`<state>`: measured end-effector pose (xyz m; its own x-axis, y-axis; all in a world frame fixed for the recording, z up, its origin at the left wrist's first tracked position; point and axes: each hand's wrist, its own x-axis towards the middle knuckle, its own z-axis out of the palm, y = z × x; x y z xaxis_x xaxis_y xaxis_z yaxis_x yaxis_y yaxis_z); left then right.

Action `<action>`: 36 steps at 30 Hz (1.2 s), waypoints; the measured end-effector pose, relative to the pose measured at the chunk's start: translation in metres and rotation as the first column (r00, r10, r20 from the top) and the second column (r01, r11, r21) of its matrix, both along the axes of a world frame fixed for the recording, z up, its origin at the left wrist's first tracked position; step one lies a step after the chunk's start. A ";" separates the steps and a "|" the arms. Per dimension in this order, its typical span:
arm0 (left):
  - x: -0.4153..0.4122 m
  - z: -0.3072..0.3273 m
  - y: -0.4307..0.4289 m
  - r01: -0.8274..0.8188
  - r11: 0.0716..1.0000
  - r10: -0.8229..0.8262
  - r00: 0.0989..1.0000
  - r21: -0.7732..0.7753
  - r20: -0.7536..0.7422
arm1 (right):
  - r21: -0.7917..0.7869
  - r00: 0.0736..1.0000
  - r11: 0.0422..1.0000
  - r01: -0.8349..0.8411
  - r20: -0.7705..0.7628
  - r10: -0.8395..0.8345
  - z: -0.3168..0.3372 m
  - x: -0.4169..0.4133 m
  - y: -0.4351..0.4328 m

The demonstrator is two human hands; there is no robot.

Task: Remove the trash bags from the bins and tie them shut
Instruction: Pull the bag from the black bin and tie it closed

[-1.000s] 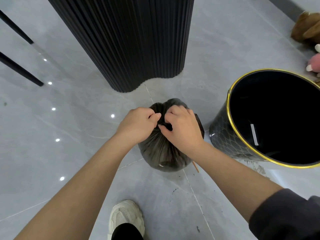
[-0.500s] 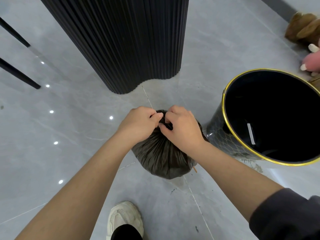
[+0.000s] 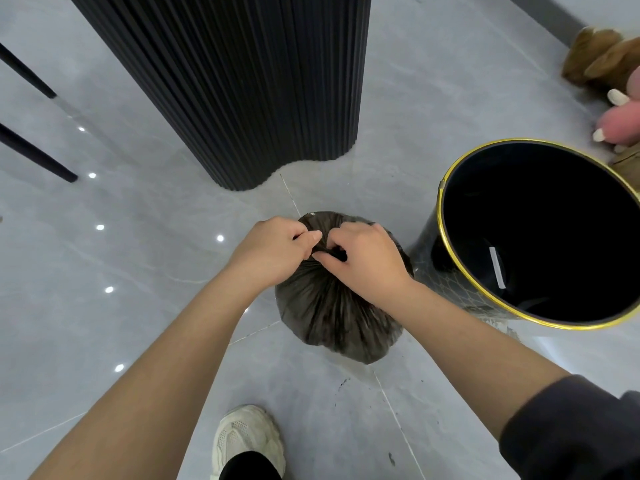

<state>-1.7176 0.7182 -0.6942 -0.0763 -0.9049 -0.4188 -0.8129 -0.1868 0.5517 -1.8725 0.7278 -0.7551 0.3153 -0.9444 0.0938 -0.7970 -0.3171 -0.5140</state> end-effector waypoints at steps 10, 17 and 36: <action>0.009 0.000 0.002 -0.004 1.000 0.004 1.000 0.009 0.010 | 0.059 0.998 0.996 -0.065 -0.007 0.065 0.006 -0.001 0.001; 0.010 0.000 0.005 -0.009 0.999 0.008 1.000 0.032 0.005 | 0.103 0.982 0.977 -0.187 0.034 0.184 0.007 0.001 0.002; 0.012 -0.003 0.004 -0.019 0.999 0.022 0.998 0.048 -0.062 | 0.013 0.996 0.996 -0.085 0.024 0.084 0.004 0.003 0.006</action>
